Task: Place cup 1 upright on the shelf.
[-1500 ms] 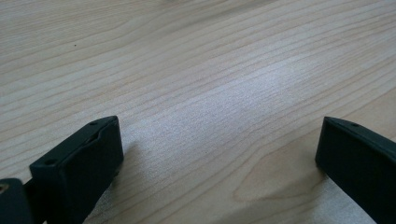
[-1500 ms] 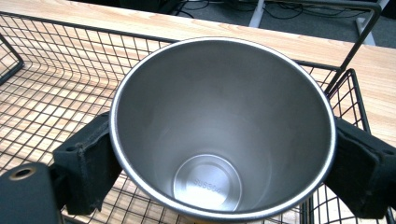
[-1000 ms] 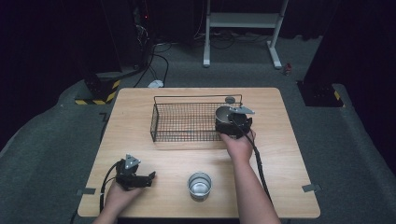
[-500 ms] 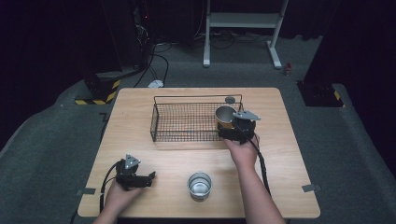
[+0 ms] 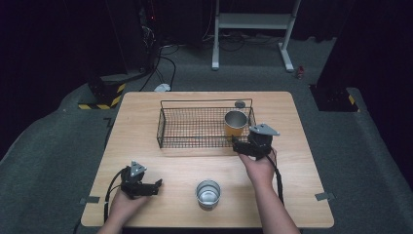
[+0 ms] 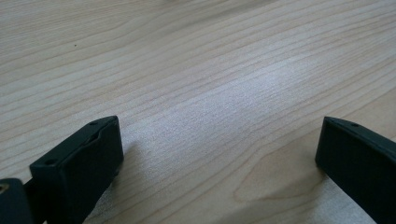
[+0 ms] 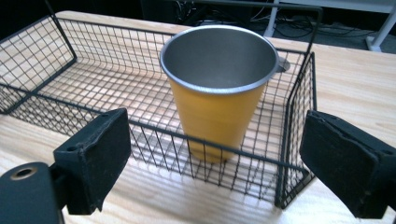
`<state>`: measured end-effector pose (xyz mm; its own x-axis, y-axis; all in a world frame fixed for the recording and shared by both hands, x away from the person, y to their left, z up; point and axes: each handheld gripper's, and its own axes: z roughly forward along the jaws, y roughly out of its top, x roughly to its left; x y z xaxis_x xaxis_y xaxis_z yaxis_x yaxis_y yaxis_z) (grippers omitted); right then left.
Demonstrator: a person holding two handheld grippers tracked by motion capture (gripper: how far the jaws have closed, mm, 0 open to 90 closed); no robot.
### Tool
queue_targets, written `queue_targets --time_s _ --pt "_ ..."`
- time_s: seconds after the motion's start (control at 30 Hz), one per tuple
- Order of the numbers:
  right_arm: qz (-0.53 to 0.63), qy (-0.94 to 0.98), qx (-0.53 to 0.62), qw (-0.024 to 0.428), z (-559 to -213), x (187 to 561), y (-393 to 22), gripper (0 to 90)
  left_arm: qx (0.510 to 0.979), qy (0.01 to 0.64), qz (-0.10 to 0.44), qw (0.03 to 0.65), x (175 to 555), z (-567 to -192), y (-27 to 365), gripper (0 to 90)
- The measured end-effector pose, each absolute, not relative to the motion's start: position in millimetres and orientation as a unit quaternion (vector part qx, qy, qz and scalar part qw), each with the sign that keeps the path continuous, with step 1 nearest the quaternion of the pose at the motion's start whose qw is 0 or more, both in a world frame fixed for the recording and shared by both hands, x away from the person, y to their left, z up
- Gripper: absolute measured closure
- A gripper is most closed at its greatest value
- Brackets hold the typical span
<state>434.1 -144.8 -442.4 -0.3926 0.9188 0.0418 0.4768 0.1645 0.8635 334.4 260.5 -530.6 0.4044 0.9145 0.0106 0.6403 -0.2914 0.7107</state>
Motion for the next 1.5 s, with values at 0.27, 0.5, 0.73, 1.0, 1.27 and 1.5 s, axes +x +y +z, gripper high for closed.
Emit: queue_targets --time_s 0.27,0.5,0.73,1.0,1.27,1.5 --pt "0.423 0.717 0.489 0.262 -448 420 -155 9.1 0.774 0.503 0.215 0.32 334 -530 260 1.6" --pt "0.421 0.719 0.487 0.263 -456 404 -166 9.3 0.774 0.503 0.215 0.32 334 -530 260 1.6" --pt "0.408 0.729 0.48 0.267 -470 388 -172 9.3 0.774 0.503 0.215 0.32 334 -530 260 1.6" --pt "0.397 0.736 0.482 0.26 -486 374 -180 9.3 0.773 0.503 0.215 0.32 334 -531 261 1.9" --pt "0.367 0.75 0.491 0.248 -505 356 -193 9.3 0.773 0.503 0.216 0.32 334 -530 261 2.4" --pt "0.331 0.765 0.502 0.233 -523 345 -202 9.3 0.769 0.507 0.219 0.322 333 -530 261 3.9"
